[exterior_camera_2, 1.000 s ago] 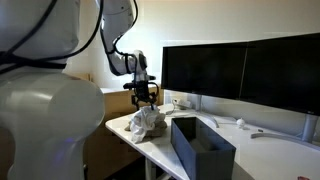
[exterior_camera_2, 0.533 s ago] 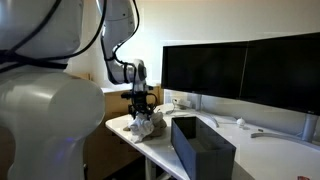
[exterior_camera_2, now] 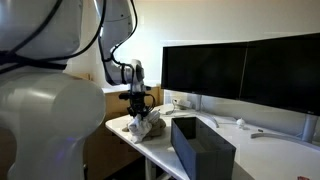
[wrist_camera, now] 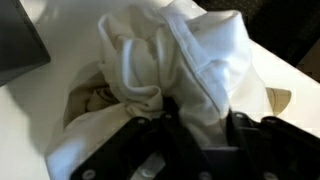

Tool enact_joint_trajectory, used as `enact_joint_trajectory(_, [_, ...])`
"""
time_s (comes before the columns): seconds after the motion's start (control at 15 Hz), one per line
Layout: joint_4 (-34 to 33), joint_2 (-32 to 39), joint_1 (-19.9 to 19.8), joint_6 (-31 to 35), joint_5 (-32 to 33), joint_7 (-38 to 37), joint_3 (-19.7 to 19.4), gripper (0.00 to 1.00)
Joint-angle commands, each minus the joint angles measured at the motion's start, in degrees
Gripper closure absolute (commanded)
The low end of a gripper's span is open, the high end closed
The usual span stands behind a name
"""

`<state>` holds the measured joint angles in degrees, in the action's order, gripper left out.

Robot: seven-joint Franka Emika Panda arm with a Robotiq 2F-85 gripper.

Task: Pick up the clothes from the table and put them in the box

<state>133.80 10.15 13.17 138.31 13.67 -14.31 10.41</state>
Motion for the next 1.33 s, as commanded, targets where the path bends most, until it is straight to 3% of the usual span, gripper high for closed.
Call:
enact_joint_trajectory(0.0, [2.1, -3.5, 0.4, 2.4, -0.5, -2.0, -0.4, 0.87])
enact_joint_trajectory(0.6, [2.5, -11.1, 0.7, 2.5, -1.3, -5.7, 0.9, 0.86])
enact_joint_trajectory(1.27, [3.1, -27.8, 0.2, -2.7, -2.5, -3.1, 3.7, 0.86])
